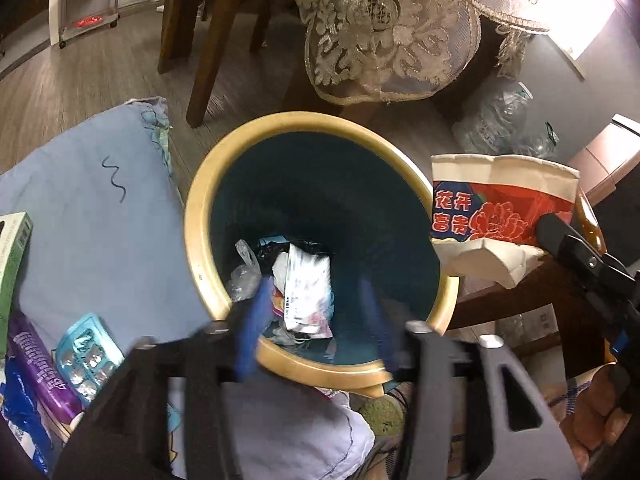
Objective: Collect trash
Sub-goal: 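Open both tools over the bin to drop the sachet and cup, then move both open tools back over the cushion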
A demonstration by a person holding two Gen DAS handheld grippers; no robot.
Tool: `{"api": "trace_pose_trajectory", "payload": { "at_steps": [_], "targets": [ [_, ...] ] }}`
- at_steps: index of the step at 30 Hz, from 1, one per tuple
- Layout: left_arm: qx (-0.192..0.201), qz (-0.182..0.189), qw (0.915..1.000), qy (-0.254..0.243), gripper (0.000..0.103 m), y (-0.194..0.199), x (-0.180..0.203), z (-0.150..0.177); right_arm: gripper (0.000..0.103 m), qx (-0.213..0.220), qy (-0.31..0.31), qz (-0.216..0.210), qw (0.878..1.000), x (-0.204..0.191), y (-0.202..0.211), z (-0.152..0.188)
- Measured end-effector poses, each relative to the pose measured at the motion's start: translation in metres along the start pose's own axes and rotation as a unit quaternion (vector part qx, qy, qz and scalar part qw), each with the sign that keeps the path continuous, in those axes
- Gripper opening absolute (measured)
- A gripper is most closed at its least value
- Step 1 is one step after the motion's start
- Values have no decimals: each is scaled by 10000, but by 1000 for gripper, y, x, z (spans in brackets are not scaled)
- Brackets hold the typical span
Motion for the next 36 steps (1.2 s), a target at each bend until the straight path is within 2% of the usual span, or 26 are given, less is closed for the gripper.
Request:
{"api": "trace_pose_trajectory", "payload": {
  "at_steps": [8, 14, 16, 18, 22, 24, 27, 31, 36],
  "targets": [
    [281, -81, 9995, 100, 67, 32, -17, -5, 10, -212, 40, 5, 9998, -4, -15, 7],
    [520, -213, 9984, 95, 70, 62, -33, -6, 11, -457, 38, 29, 9989, -7, -28, 14],
    [593, -254, 9978, 128, 72, 71, -40, -7, 15, -508, 52, 50, 9987, -8, -30, 16],
    [678, -319, 9971, 161, 73, 79, -47, -9, 29, -481, 56, 34, 9988, -10, -29, 15],
    [823, -498, 9952, 180, 74, 96, -64, -8, 31, -450, 100, -48, 9989, -18, -27, 13],
    [878, -585, 9942, 199, 75, 104, -74, -6, 39, -456, 162, -111, 9988, -25, -26, 14],
    [975, -767, 9921, 180, 79, 119, -90, -2, 41, -492, 235, -208, 9983, -34, -31, 16],
    [1094, -1108, 9877, 137, 83, 141, -117, 5, 45, -558, 326, -333, 9974, -49, -38, 19],
    [1126, -1425, 9828, 324, 83, 165, -161, 25, 55, -628, 442, -508, 9958, -68, -44, 22]
  ]
}}
Point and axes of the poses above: each gripper's, at about its wrist camera, not at the fingertips, and y roughly against the way its jaws point, x to its right, z to its underside, the point moved 9 cm from there along -y, roughly the way its jaws point, and after that the axes turned 12 degrees about y, right-handed, at the moved point
